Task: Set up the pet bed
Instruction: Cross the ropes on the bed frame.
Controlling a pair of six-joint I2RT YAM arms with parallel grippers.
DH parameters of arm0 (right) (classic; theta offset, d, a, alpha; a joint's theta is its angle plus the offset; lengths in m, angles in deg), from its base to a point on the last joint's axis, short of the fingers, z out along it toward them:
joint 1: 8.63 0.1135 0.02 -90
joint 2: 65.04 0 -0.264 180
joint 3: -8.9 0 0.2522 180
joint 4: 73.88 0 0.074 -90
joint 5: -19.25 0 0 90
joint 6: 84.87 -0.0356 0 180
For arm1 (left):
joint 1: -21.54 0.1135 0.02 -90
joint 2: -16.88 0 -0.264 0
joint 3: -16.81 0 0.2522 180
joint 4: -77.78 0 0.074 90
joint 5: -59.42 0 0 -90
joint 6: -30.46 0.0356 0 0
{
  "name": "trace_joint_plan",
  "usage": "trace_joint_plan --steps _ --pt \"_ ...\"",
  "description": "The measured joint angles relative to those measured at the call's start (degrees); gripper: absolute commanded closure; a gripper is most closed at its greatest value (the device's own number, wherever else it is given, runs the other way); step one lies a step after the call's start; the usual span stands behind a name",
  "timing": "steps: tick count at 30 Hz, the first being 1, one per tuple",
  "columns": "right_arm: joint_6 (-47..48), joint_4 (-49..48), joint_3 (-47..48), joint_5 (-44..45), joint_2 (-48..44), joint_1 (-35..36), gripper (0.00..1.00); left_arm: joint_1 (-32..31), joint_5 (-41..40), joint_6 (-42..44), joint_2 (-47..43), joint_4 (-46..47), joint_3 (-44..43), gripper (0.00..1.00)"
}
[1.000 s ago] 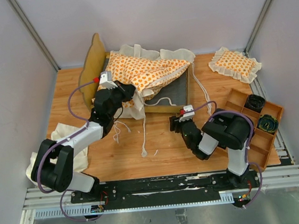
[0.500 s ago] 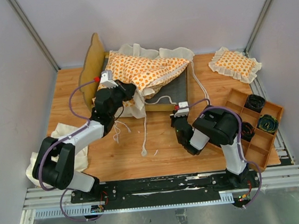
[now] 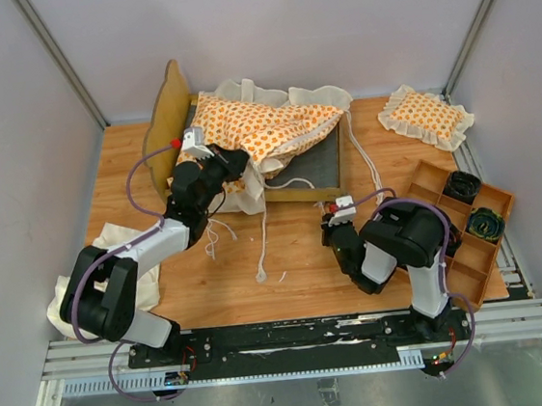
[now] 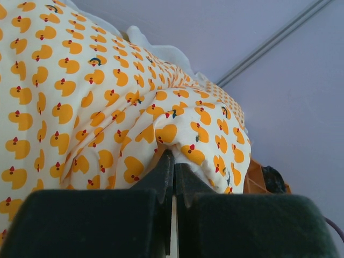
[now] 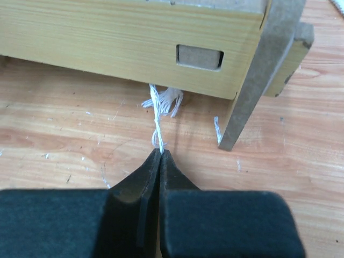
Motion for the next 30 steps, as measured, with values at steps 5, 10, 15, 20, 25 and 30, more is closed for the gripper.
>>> trace_joint_plan --steps 5,10,15,20,25,30 --pt "-2.5 -1.6 -3.0 -3.7 -1.2 0.0 1.0 0.0 1.4 -1.0 0.3 2.9 0.8 1.0" --pt "-4.7 -1.7 -6.6 -7.9 -4.1 0.0 1.0 0.0 3.3 -1.6 1.4 5.1 1.2 1.0" --pt "-6.6 1.3 -8.4 -12.2 -8.3 0.0 1.0 0.0 4.7 -1.9 1.9 6.2 1.2 1.0" --pt "-9.0 4.6 -10.4 -16.4 -13.4 1.2 1.0 0.0 5.4 -1.8 2.0 6.6 1.2 1.0" --pt "-10.0 17.7 -9.9 -20.4 -24.6 5.0 1.0 0.0 5.8 -1.6 2.0 6.7 1.2 1.0" --pt "-8.7 41.3 -3.9 -20.5 -38.1 8.5 0.67 -0.1 5.9 -1.3 2.0 6.8 1.2 1.0"
